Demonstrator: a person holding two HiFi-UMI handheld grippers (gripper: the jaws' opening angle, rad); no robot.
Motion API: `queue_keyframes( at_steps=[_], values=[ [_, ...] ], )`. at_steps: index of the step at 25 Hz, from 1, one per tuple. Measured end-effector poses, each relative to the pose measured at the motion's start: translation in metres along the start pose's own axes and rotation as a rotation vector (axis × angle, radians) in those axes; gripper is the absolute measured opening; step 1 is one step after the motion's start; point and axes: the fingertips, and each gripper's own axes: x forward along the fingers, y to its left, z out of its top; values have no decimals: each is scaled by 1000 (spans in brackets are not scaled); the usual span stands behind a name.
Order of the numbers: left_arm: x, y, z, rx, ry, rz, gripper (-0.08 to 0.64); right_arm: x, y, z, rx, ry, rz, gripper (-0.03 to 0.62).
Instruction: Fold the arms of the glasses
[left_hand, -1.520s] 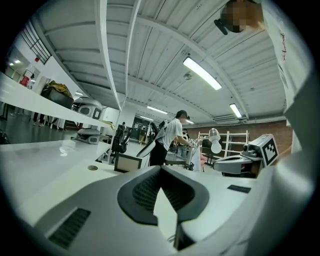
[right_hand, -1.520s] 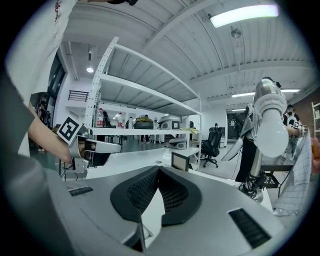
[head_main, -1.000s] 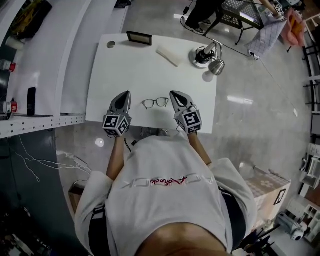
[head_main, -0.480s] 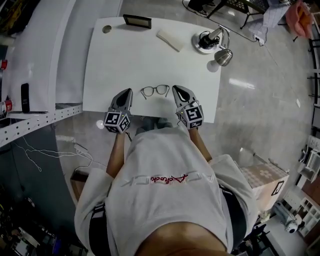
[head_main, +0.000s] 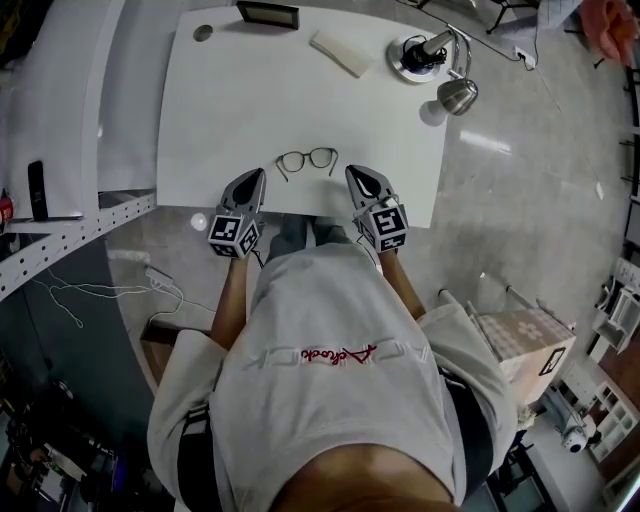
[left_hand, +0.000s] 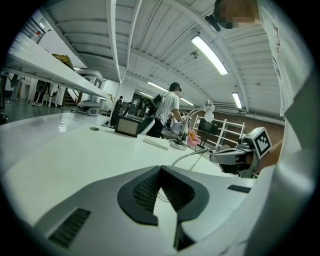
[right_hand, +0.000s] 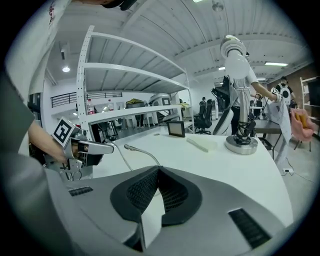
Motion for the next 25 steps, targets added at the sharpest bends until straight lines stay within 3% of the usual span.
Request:
queue_keyframes(
  at_steps=[2, 5, 8, 11, 17, 19, 21, 25],
  values=[
    [1, -2, -7, 69, 36, -2, 21, -1, 1, -5, 4, 10, 2, 31],
    [6, -6, -10, 230, 91, -25, 23, 1, 3, -7, -18, 24, 17, 31],
    [11, -8, -9, 363, 134, -66, 22, 2, 6, -9, -109, 57, 43, 31],
    [15, -10, -14, 545, 209, -105, 23, 5, 8, -16, -289, 123, 77, 31],
    [19, -11, -22, 856, 324, -165, 23, 13, 11, -32, -824, 274, 175, 31],
    [19, -11, -24, 953, 351, -190, 23, 16, 10, -35, -928, 301, 204, 31],
    [20, -12, -24, 973, 352, -214, 23, 18, 9, -37, -944, 313, 230, 31],
    [22, -10, -17, 924, 331, -220, 51, 19, 5, -38, -908, 333, 261, 32]
  ],
)
